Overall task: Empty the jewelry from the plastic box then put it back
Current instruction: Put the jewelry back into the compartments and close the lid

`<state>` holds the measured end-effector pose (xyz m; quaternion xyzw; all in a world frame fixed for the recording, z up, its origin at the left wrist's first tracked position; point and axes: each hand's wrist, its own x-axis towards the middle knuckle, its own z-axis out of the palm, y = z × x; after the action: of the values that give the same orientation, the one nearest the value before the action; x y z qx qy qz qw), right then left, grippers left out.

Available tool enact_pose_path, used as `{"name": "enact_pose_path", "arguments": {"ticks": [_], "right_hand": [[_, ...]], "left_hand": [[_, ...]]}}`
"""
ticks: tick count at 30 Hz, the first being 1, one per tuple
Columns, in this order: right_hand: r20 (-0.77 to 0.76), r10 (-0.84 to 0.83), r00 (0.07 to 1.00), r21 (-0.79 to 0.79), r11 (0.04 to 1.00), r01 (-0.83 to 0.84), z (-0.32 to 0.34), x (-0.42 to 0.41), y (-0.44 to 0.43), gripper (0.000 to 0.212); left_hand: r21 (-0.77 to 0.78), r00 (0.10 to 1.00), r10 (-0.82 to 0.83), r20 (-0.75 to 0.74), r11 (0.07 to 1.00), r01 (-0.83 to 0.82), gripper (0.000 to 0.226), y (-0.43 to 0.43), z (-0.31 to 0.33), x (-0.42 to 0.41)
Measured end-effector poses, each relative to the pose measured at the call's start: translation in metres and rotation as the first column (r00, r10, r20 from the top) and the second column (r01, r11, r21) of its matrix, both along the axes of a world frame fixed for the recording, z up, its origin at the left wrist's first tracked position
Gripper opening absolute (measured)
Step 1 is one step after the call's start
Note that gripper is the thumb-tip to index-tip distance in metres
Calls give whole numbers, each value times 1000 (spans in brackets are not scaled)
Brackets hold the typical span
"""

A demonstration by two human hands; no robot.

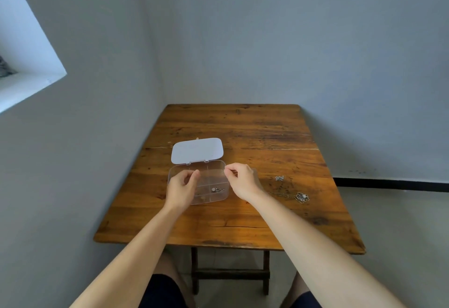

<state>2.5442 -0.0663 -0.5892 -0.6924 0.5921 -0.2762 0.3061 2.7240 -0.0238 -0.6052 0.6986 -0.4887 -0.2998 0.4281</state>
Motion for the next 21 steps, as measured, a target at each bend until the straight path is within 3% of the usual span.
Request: {"name": "enact_pose_path", "arguments": {"ticks": [4, 7, 13, 17, 21], "right_hand": [[9, -47, 999, -11, 999, 47, 5, -27, 1, 27], [0, -99, 995, -7, 995, 99, 2, -58, 5, 28], [13, -274, 962, 11, 962, 274, -21, -126, 25, 26], [-52, -398, 916, -2, 917, 398, -41, -160, 39, 26], [-169, -472, 865, -1, 878, 478, -54, -177, 52, 45]], "left_hand": [[-49, 997, -35, 74, 998, 39, 32, -4, 13, -18], [-90, 996, -85, 21, 992, 87, 37, -8, 20, -45], [-129, 947, -294, 131, 942, 311, 40, -9, 12, -105], [-19, 882, -386, 270, 914, 406, 47, -7, -9, -135], [136, 871, -298, 390, 955, 265, 61, -8, -34, -150]]}}
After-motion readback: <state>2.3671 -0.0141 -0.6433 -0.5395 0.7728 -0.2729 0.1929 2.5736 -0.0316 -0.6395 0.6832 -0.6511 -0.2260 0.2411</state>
